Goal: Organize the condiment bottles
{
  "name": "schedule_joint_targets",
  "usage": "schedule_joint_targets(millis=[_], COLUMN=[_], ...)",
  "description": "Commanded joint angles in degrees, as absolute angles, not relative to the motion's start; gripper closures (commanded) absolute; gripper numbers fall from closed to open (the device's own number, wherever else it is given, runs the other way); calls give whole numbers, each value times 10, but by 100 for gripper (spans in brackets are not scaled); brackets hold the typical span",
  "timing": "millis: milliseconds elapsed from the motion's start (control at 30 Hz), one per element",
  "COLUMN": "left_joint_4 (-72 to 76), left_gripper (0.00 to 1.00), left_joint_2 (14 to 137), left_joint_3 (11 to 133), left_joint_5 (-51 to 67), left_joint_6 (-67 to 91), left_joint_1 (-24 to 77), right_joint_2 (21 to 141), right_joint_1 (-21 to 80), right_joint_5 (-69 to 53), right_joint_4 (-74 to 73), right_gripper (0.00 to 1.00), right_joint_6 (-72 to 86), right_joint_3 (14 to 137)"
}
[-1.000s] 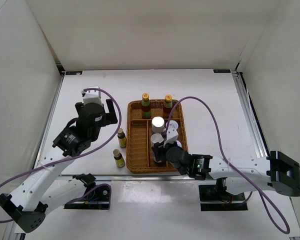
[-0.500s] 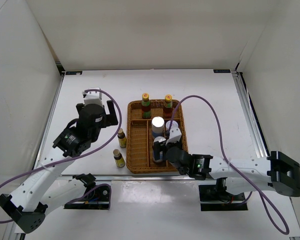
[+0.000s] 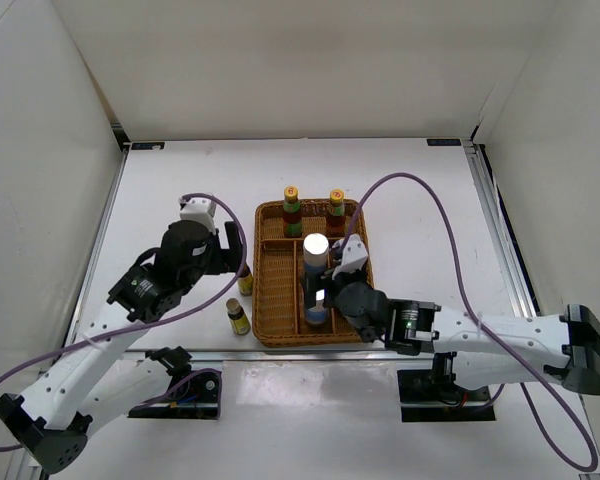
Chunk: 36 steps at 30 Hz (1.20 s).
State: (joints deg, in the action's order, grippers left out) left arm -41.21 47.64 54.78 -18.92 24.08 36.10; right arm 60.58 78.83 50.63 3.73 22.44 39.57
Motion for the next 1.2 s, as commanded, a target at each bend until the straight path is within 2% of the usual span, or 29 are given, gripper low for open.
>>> schedule_joint_targets(millis=[0, 200, 600, 767, 933, 1167], left_joint_4=[-418, -413, -359, -348, -348, -368], left_gripper=[0, 0, 21, 37, 42, 76], left_joint_2=[482, 525, 599, 630, 647, 621], left_joint_3=[532, 512, 506, 512, 518, 572], left_joint_5=[-152, -163, -163, -169, -169, -188], left_joint_6=[253, 264, 258, 253, 253, 236], left_joint_1=[358, 358, 358, 358, 358, 358], right_joint_2=[578, 520, 477, 461, 451, 439], right_joint_1=[792, 792, 792, 792, 792, 792], right_joint_5=[528, 528, 570, 588, 609, 615], right_joint_4=[2, -46, -115, -134, -155, -174], right_gripper=[10, 10, 9, 9, 9, 7], right_joint_6=[183, 147, 184, 192, 192, 204], right_joint_3=[451, 482, 482, 482, 482, 482])
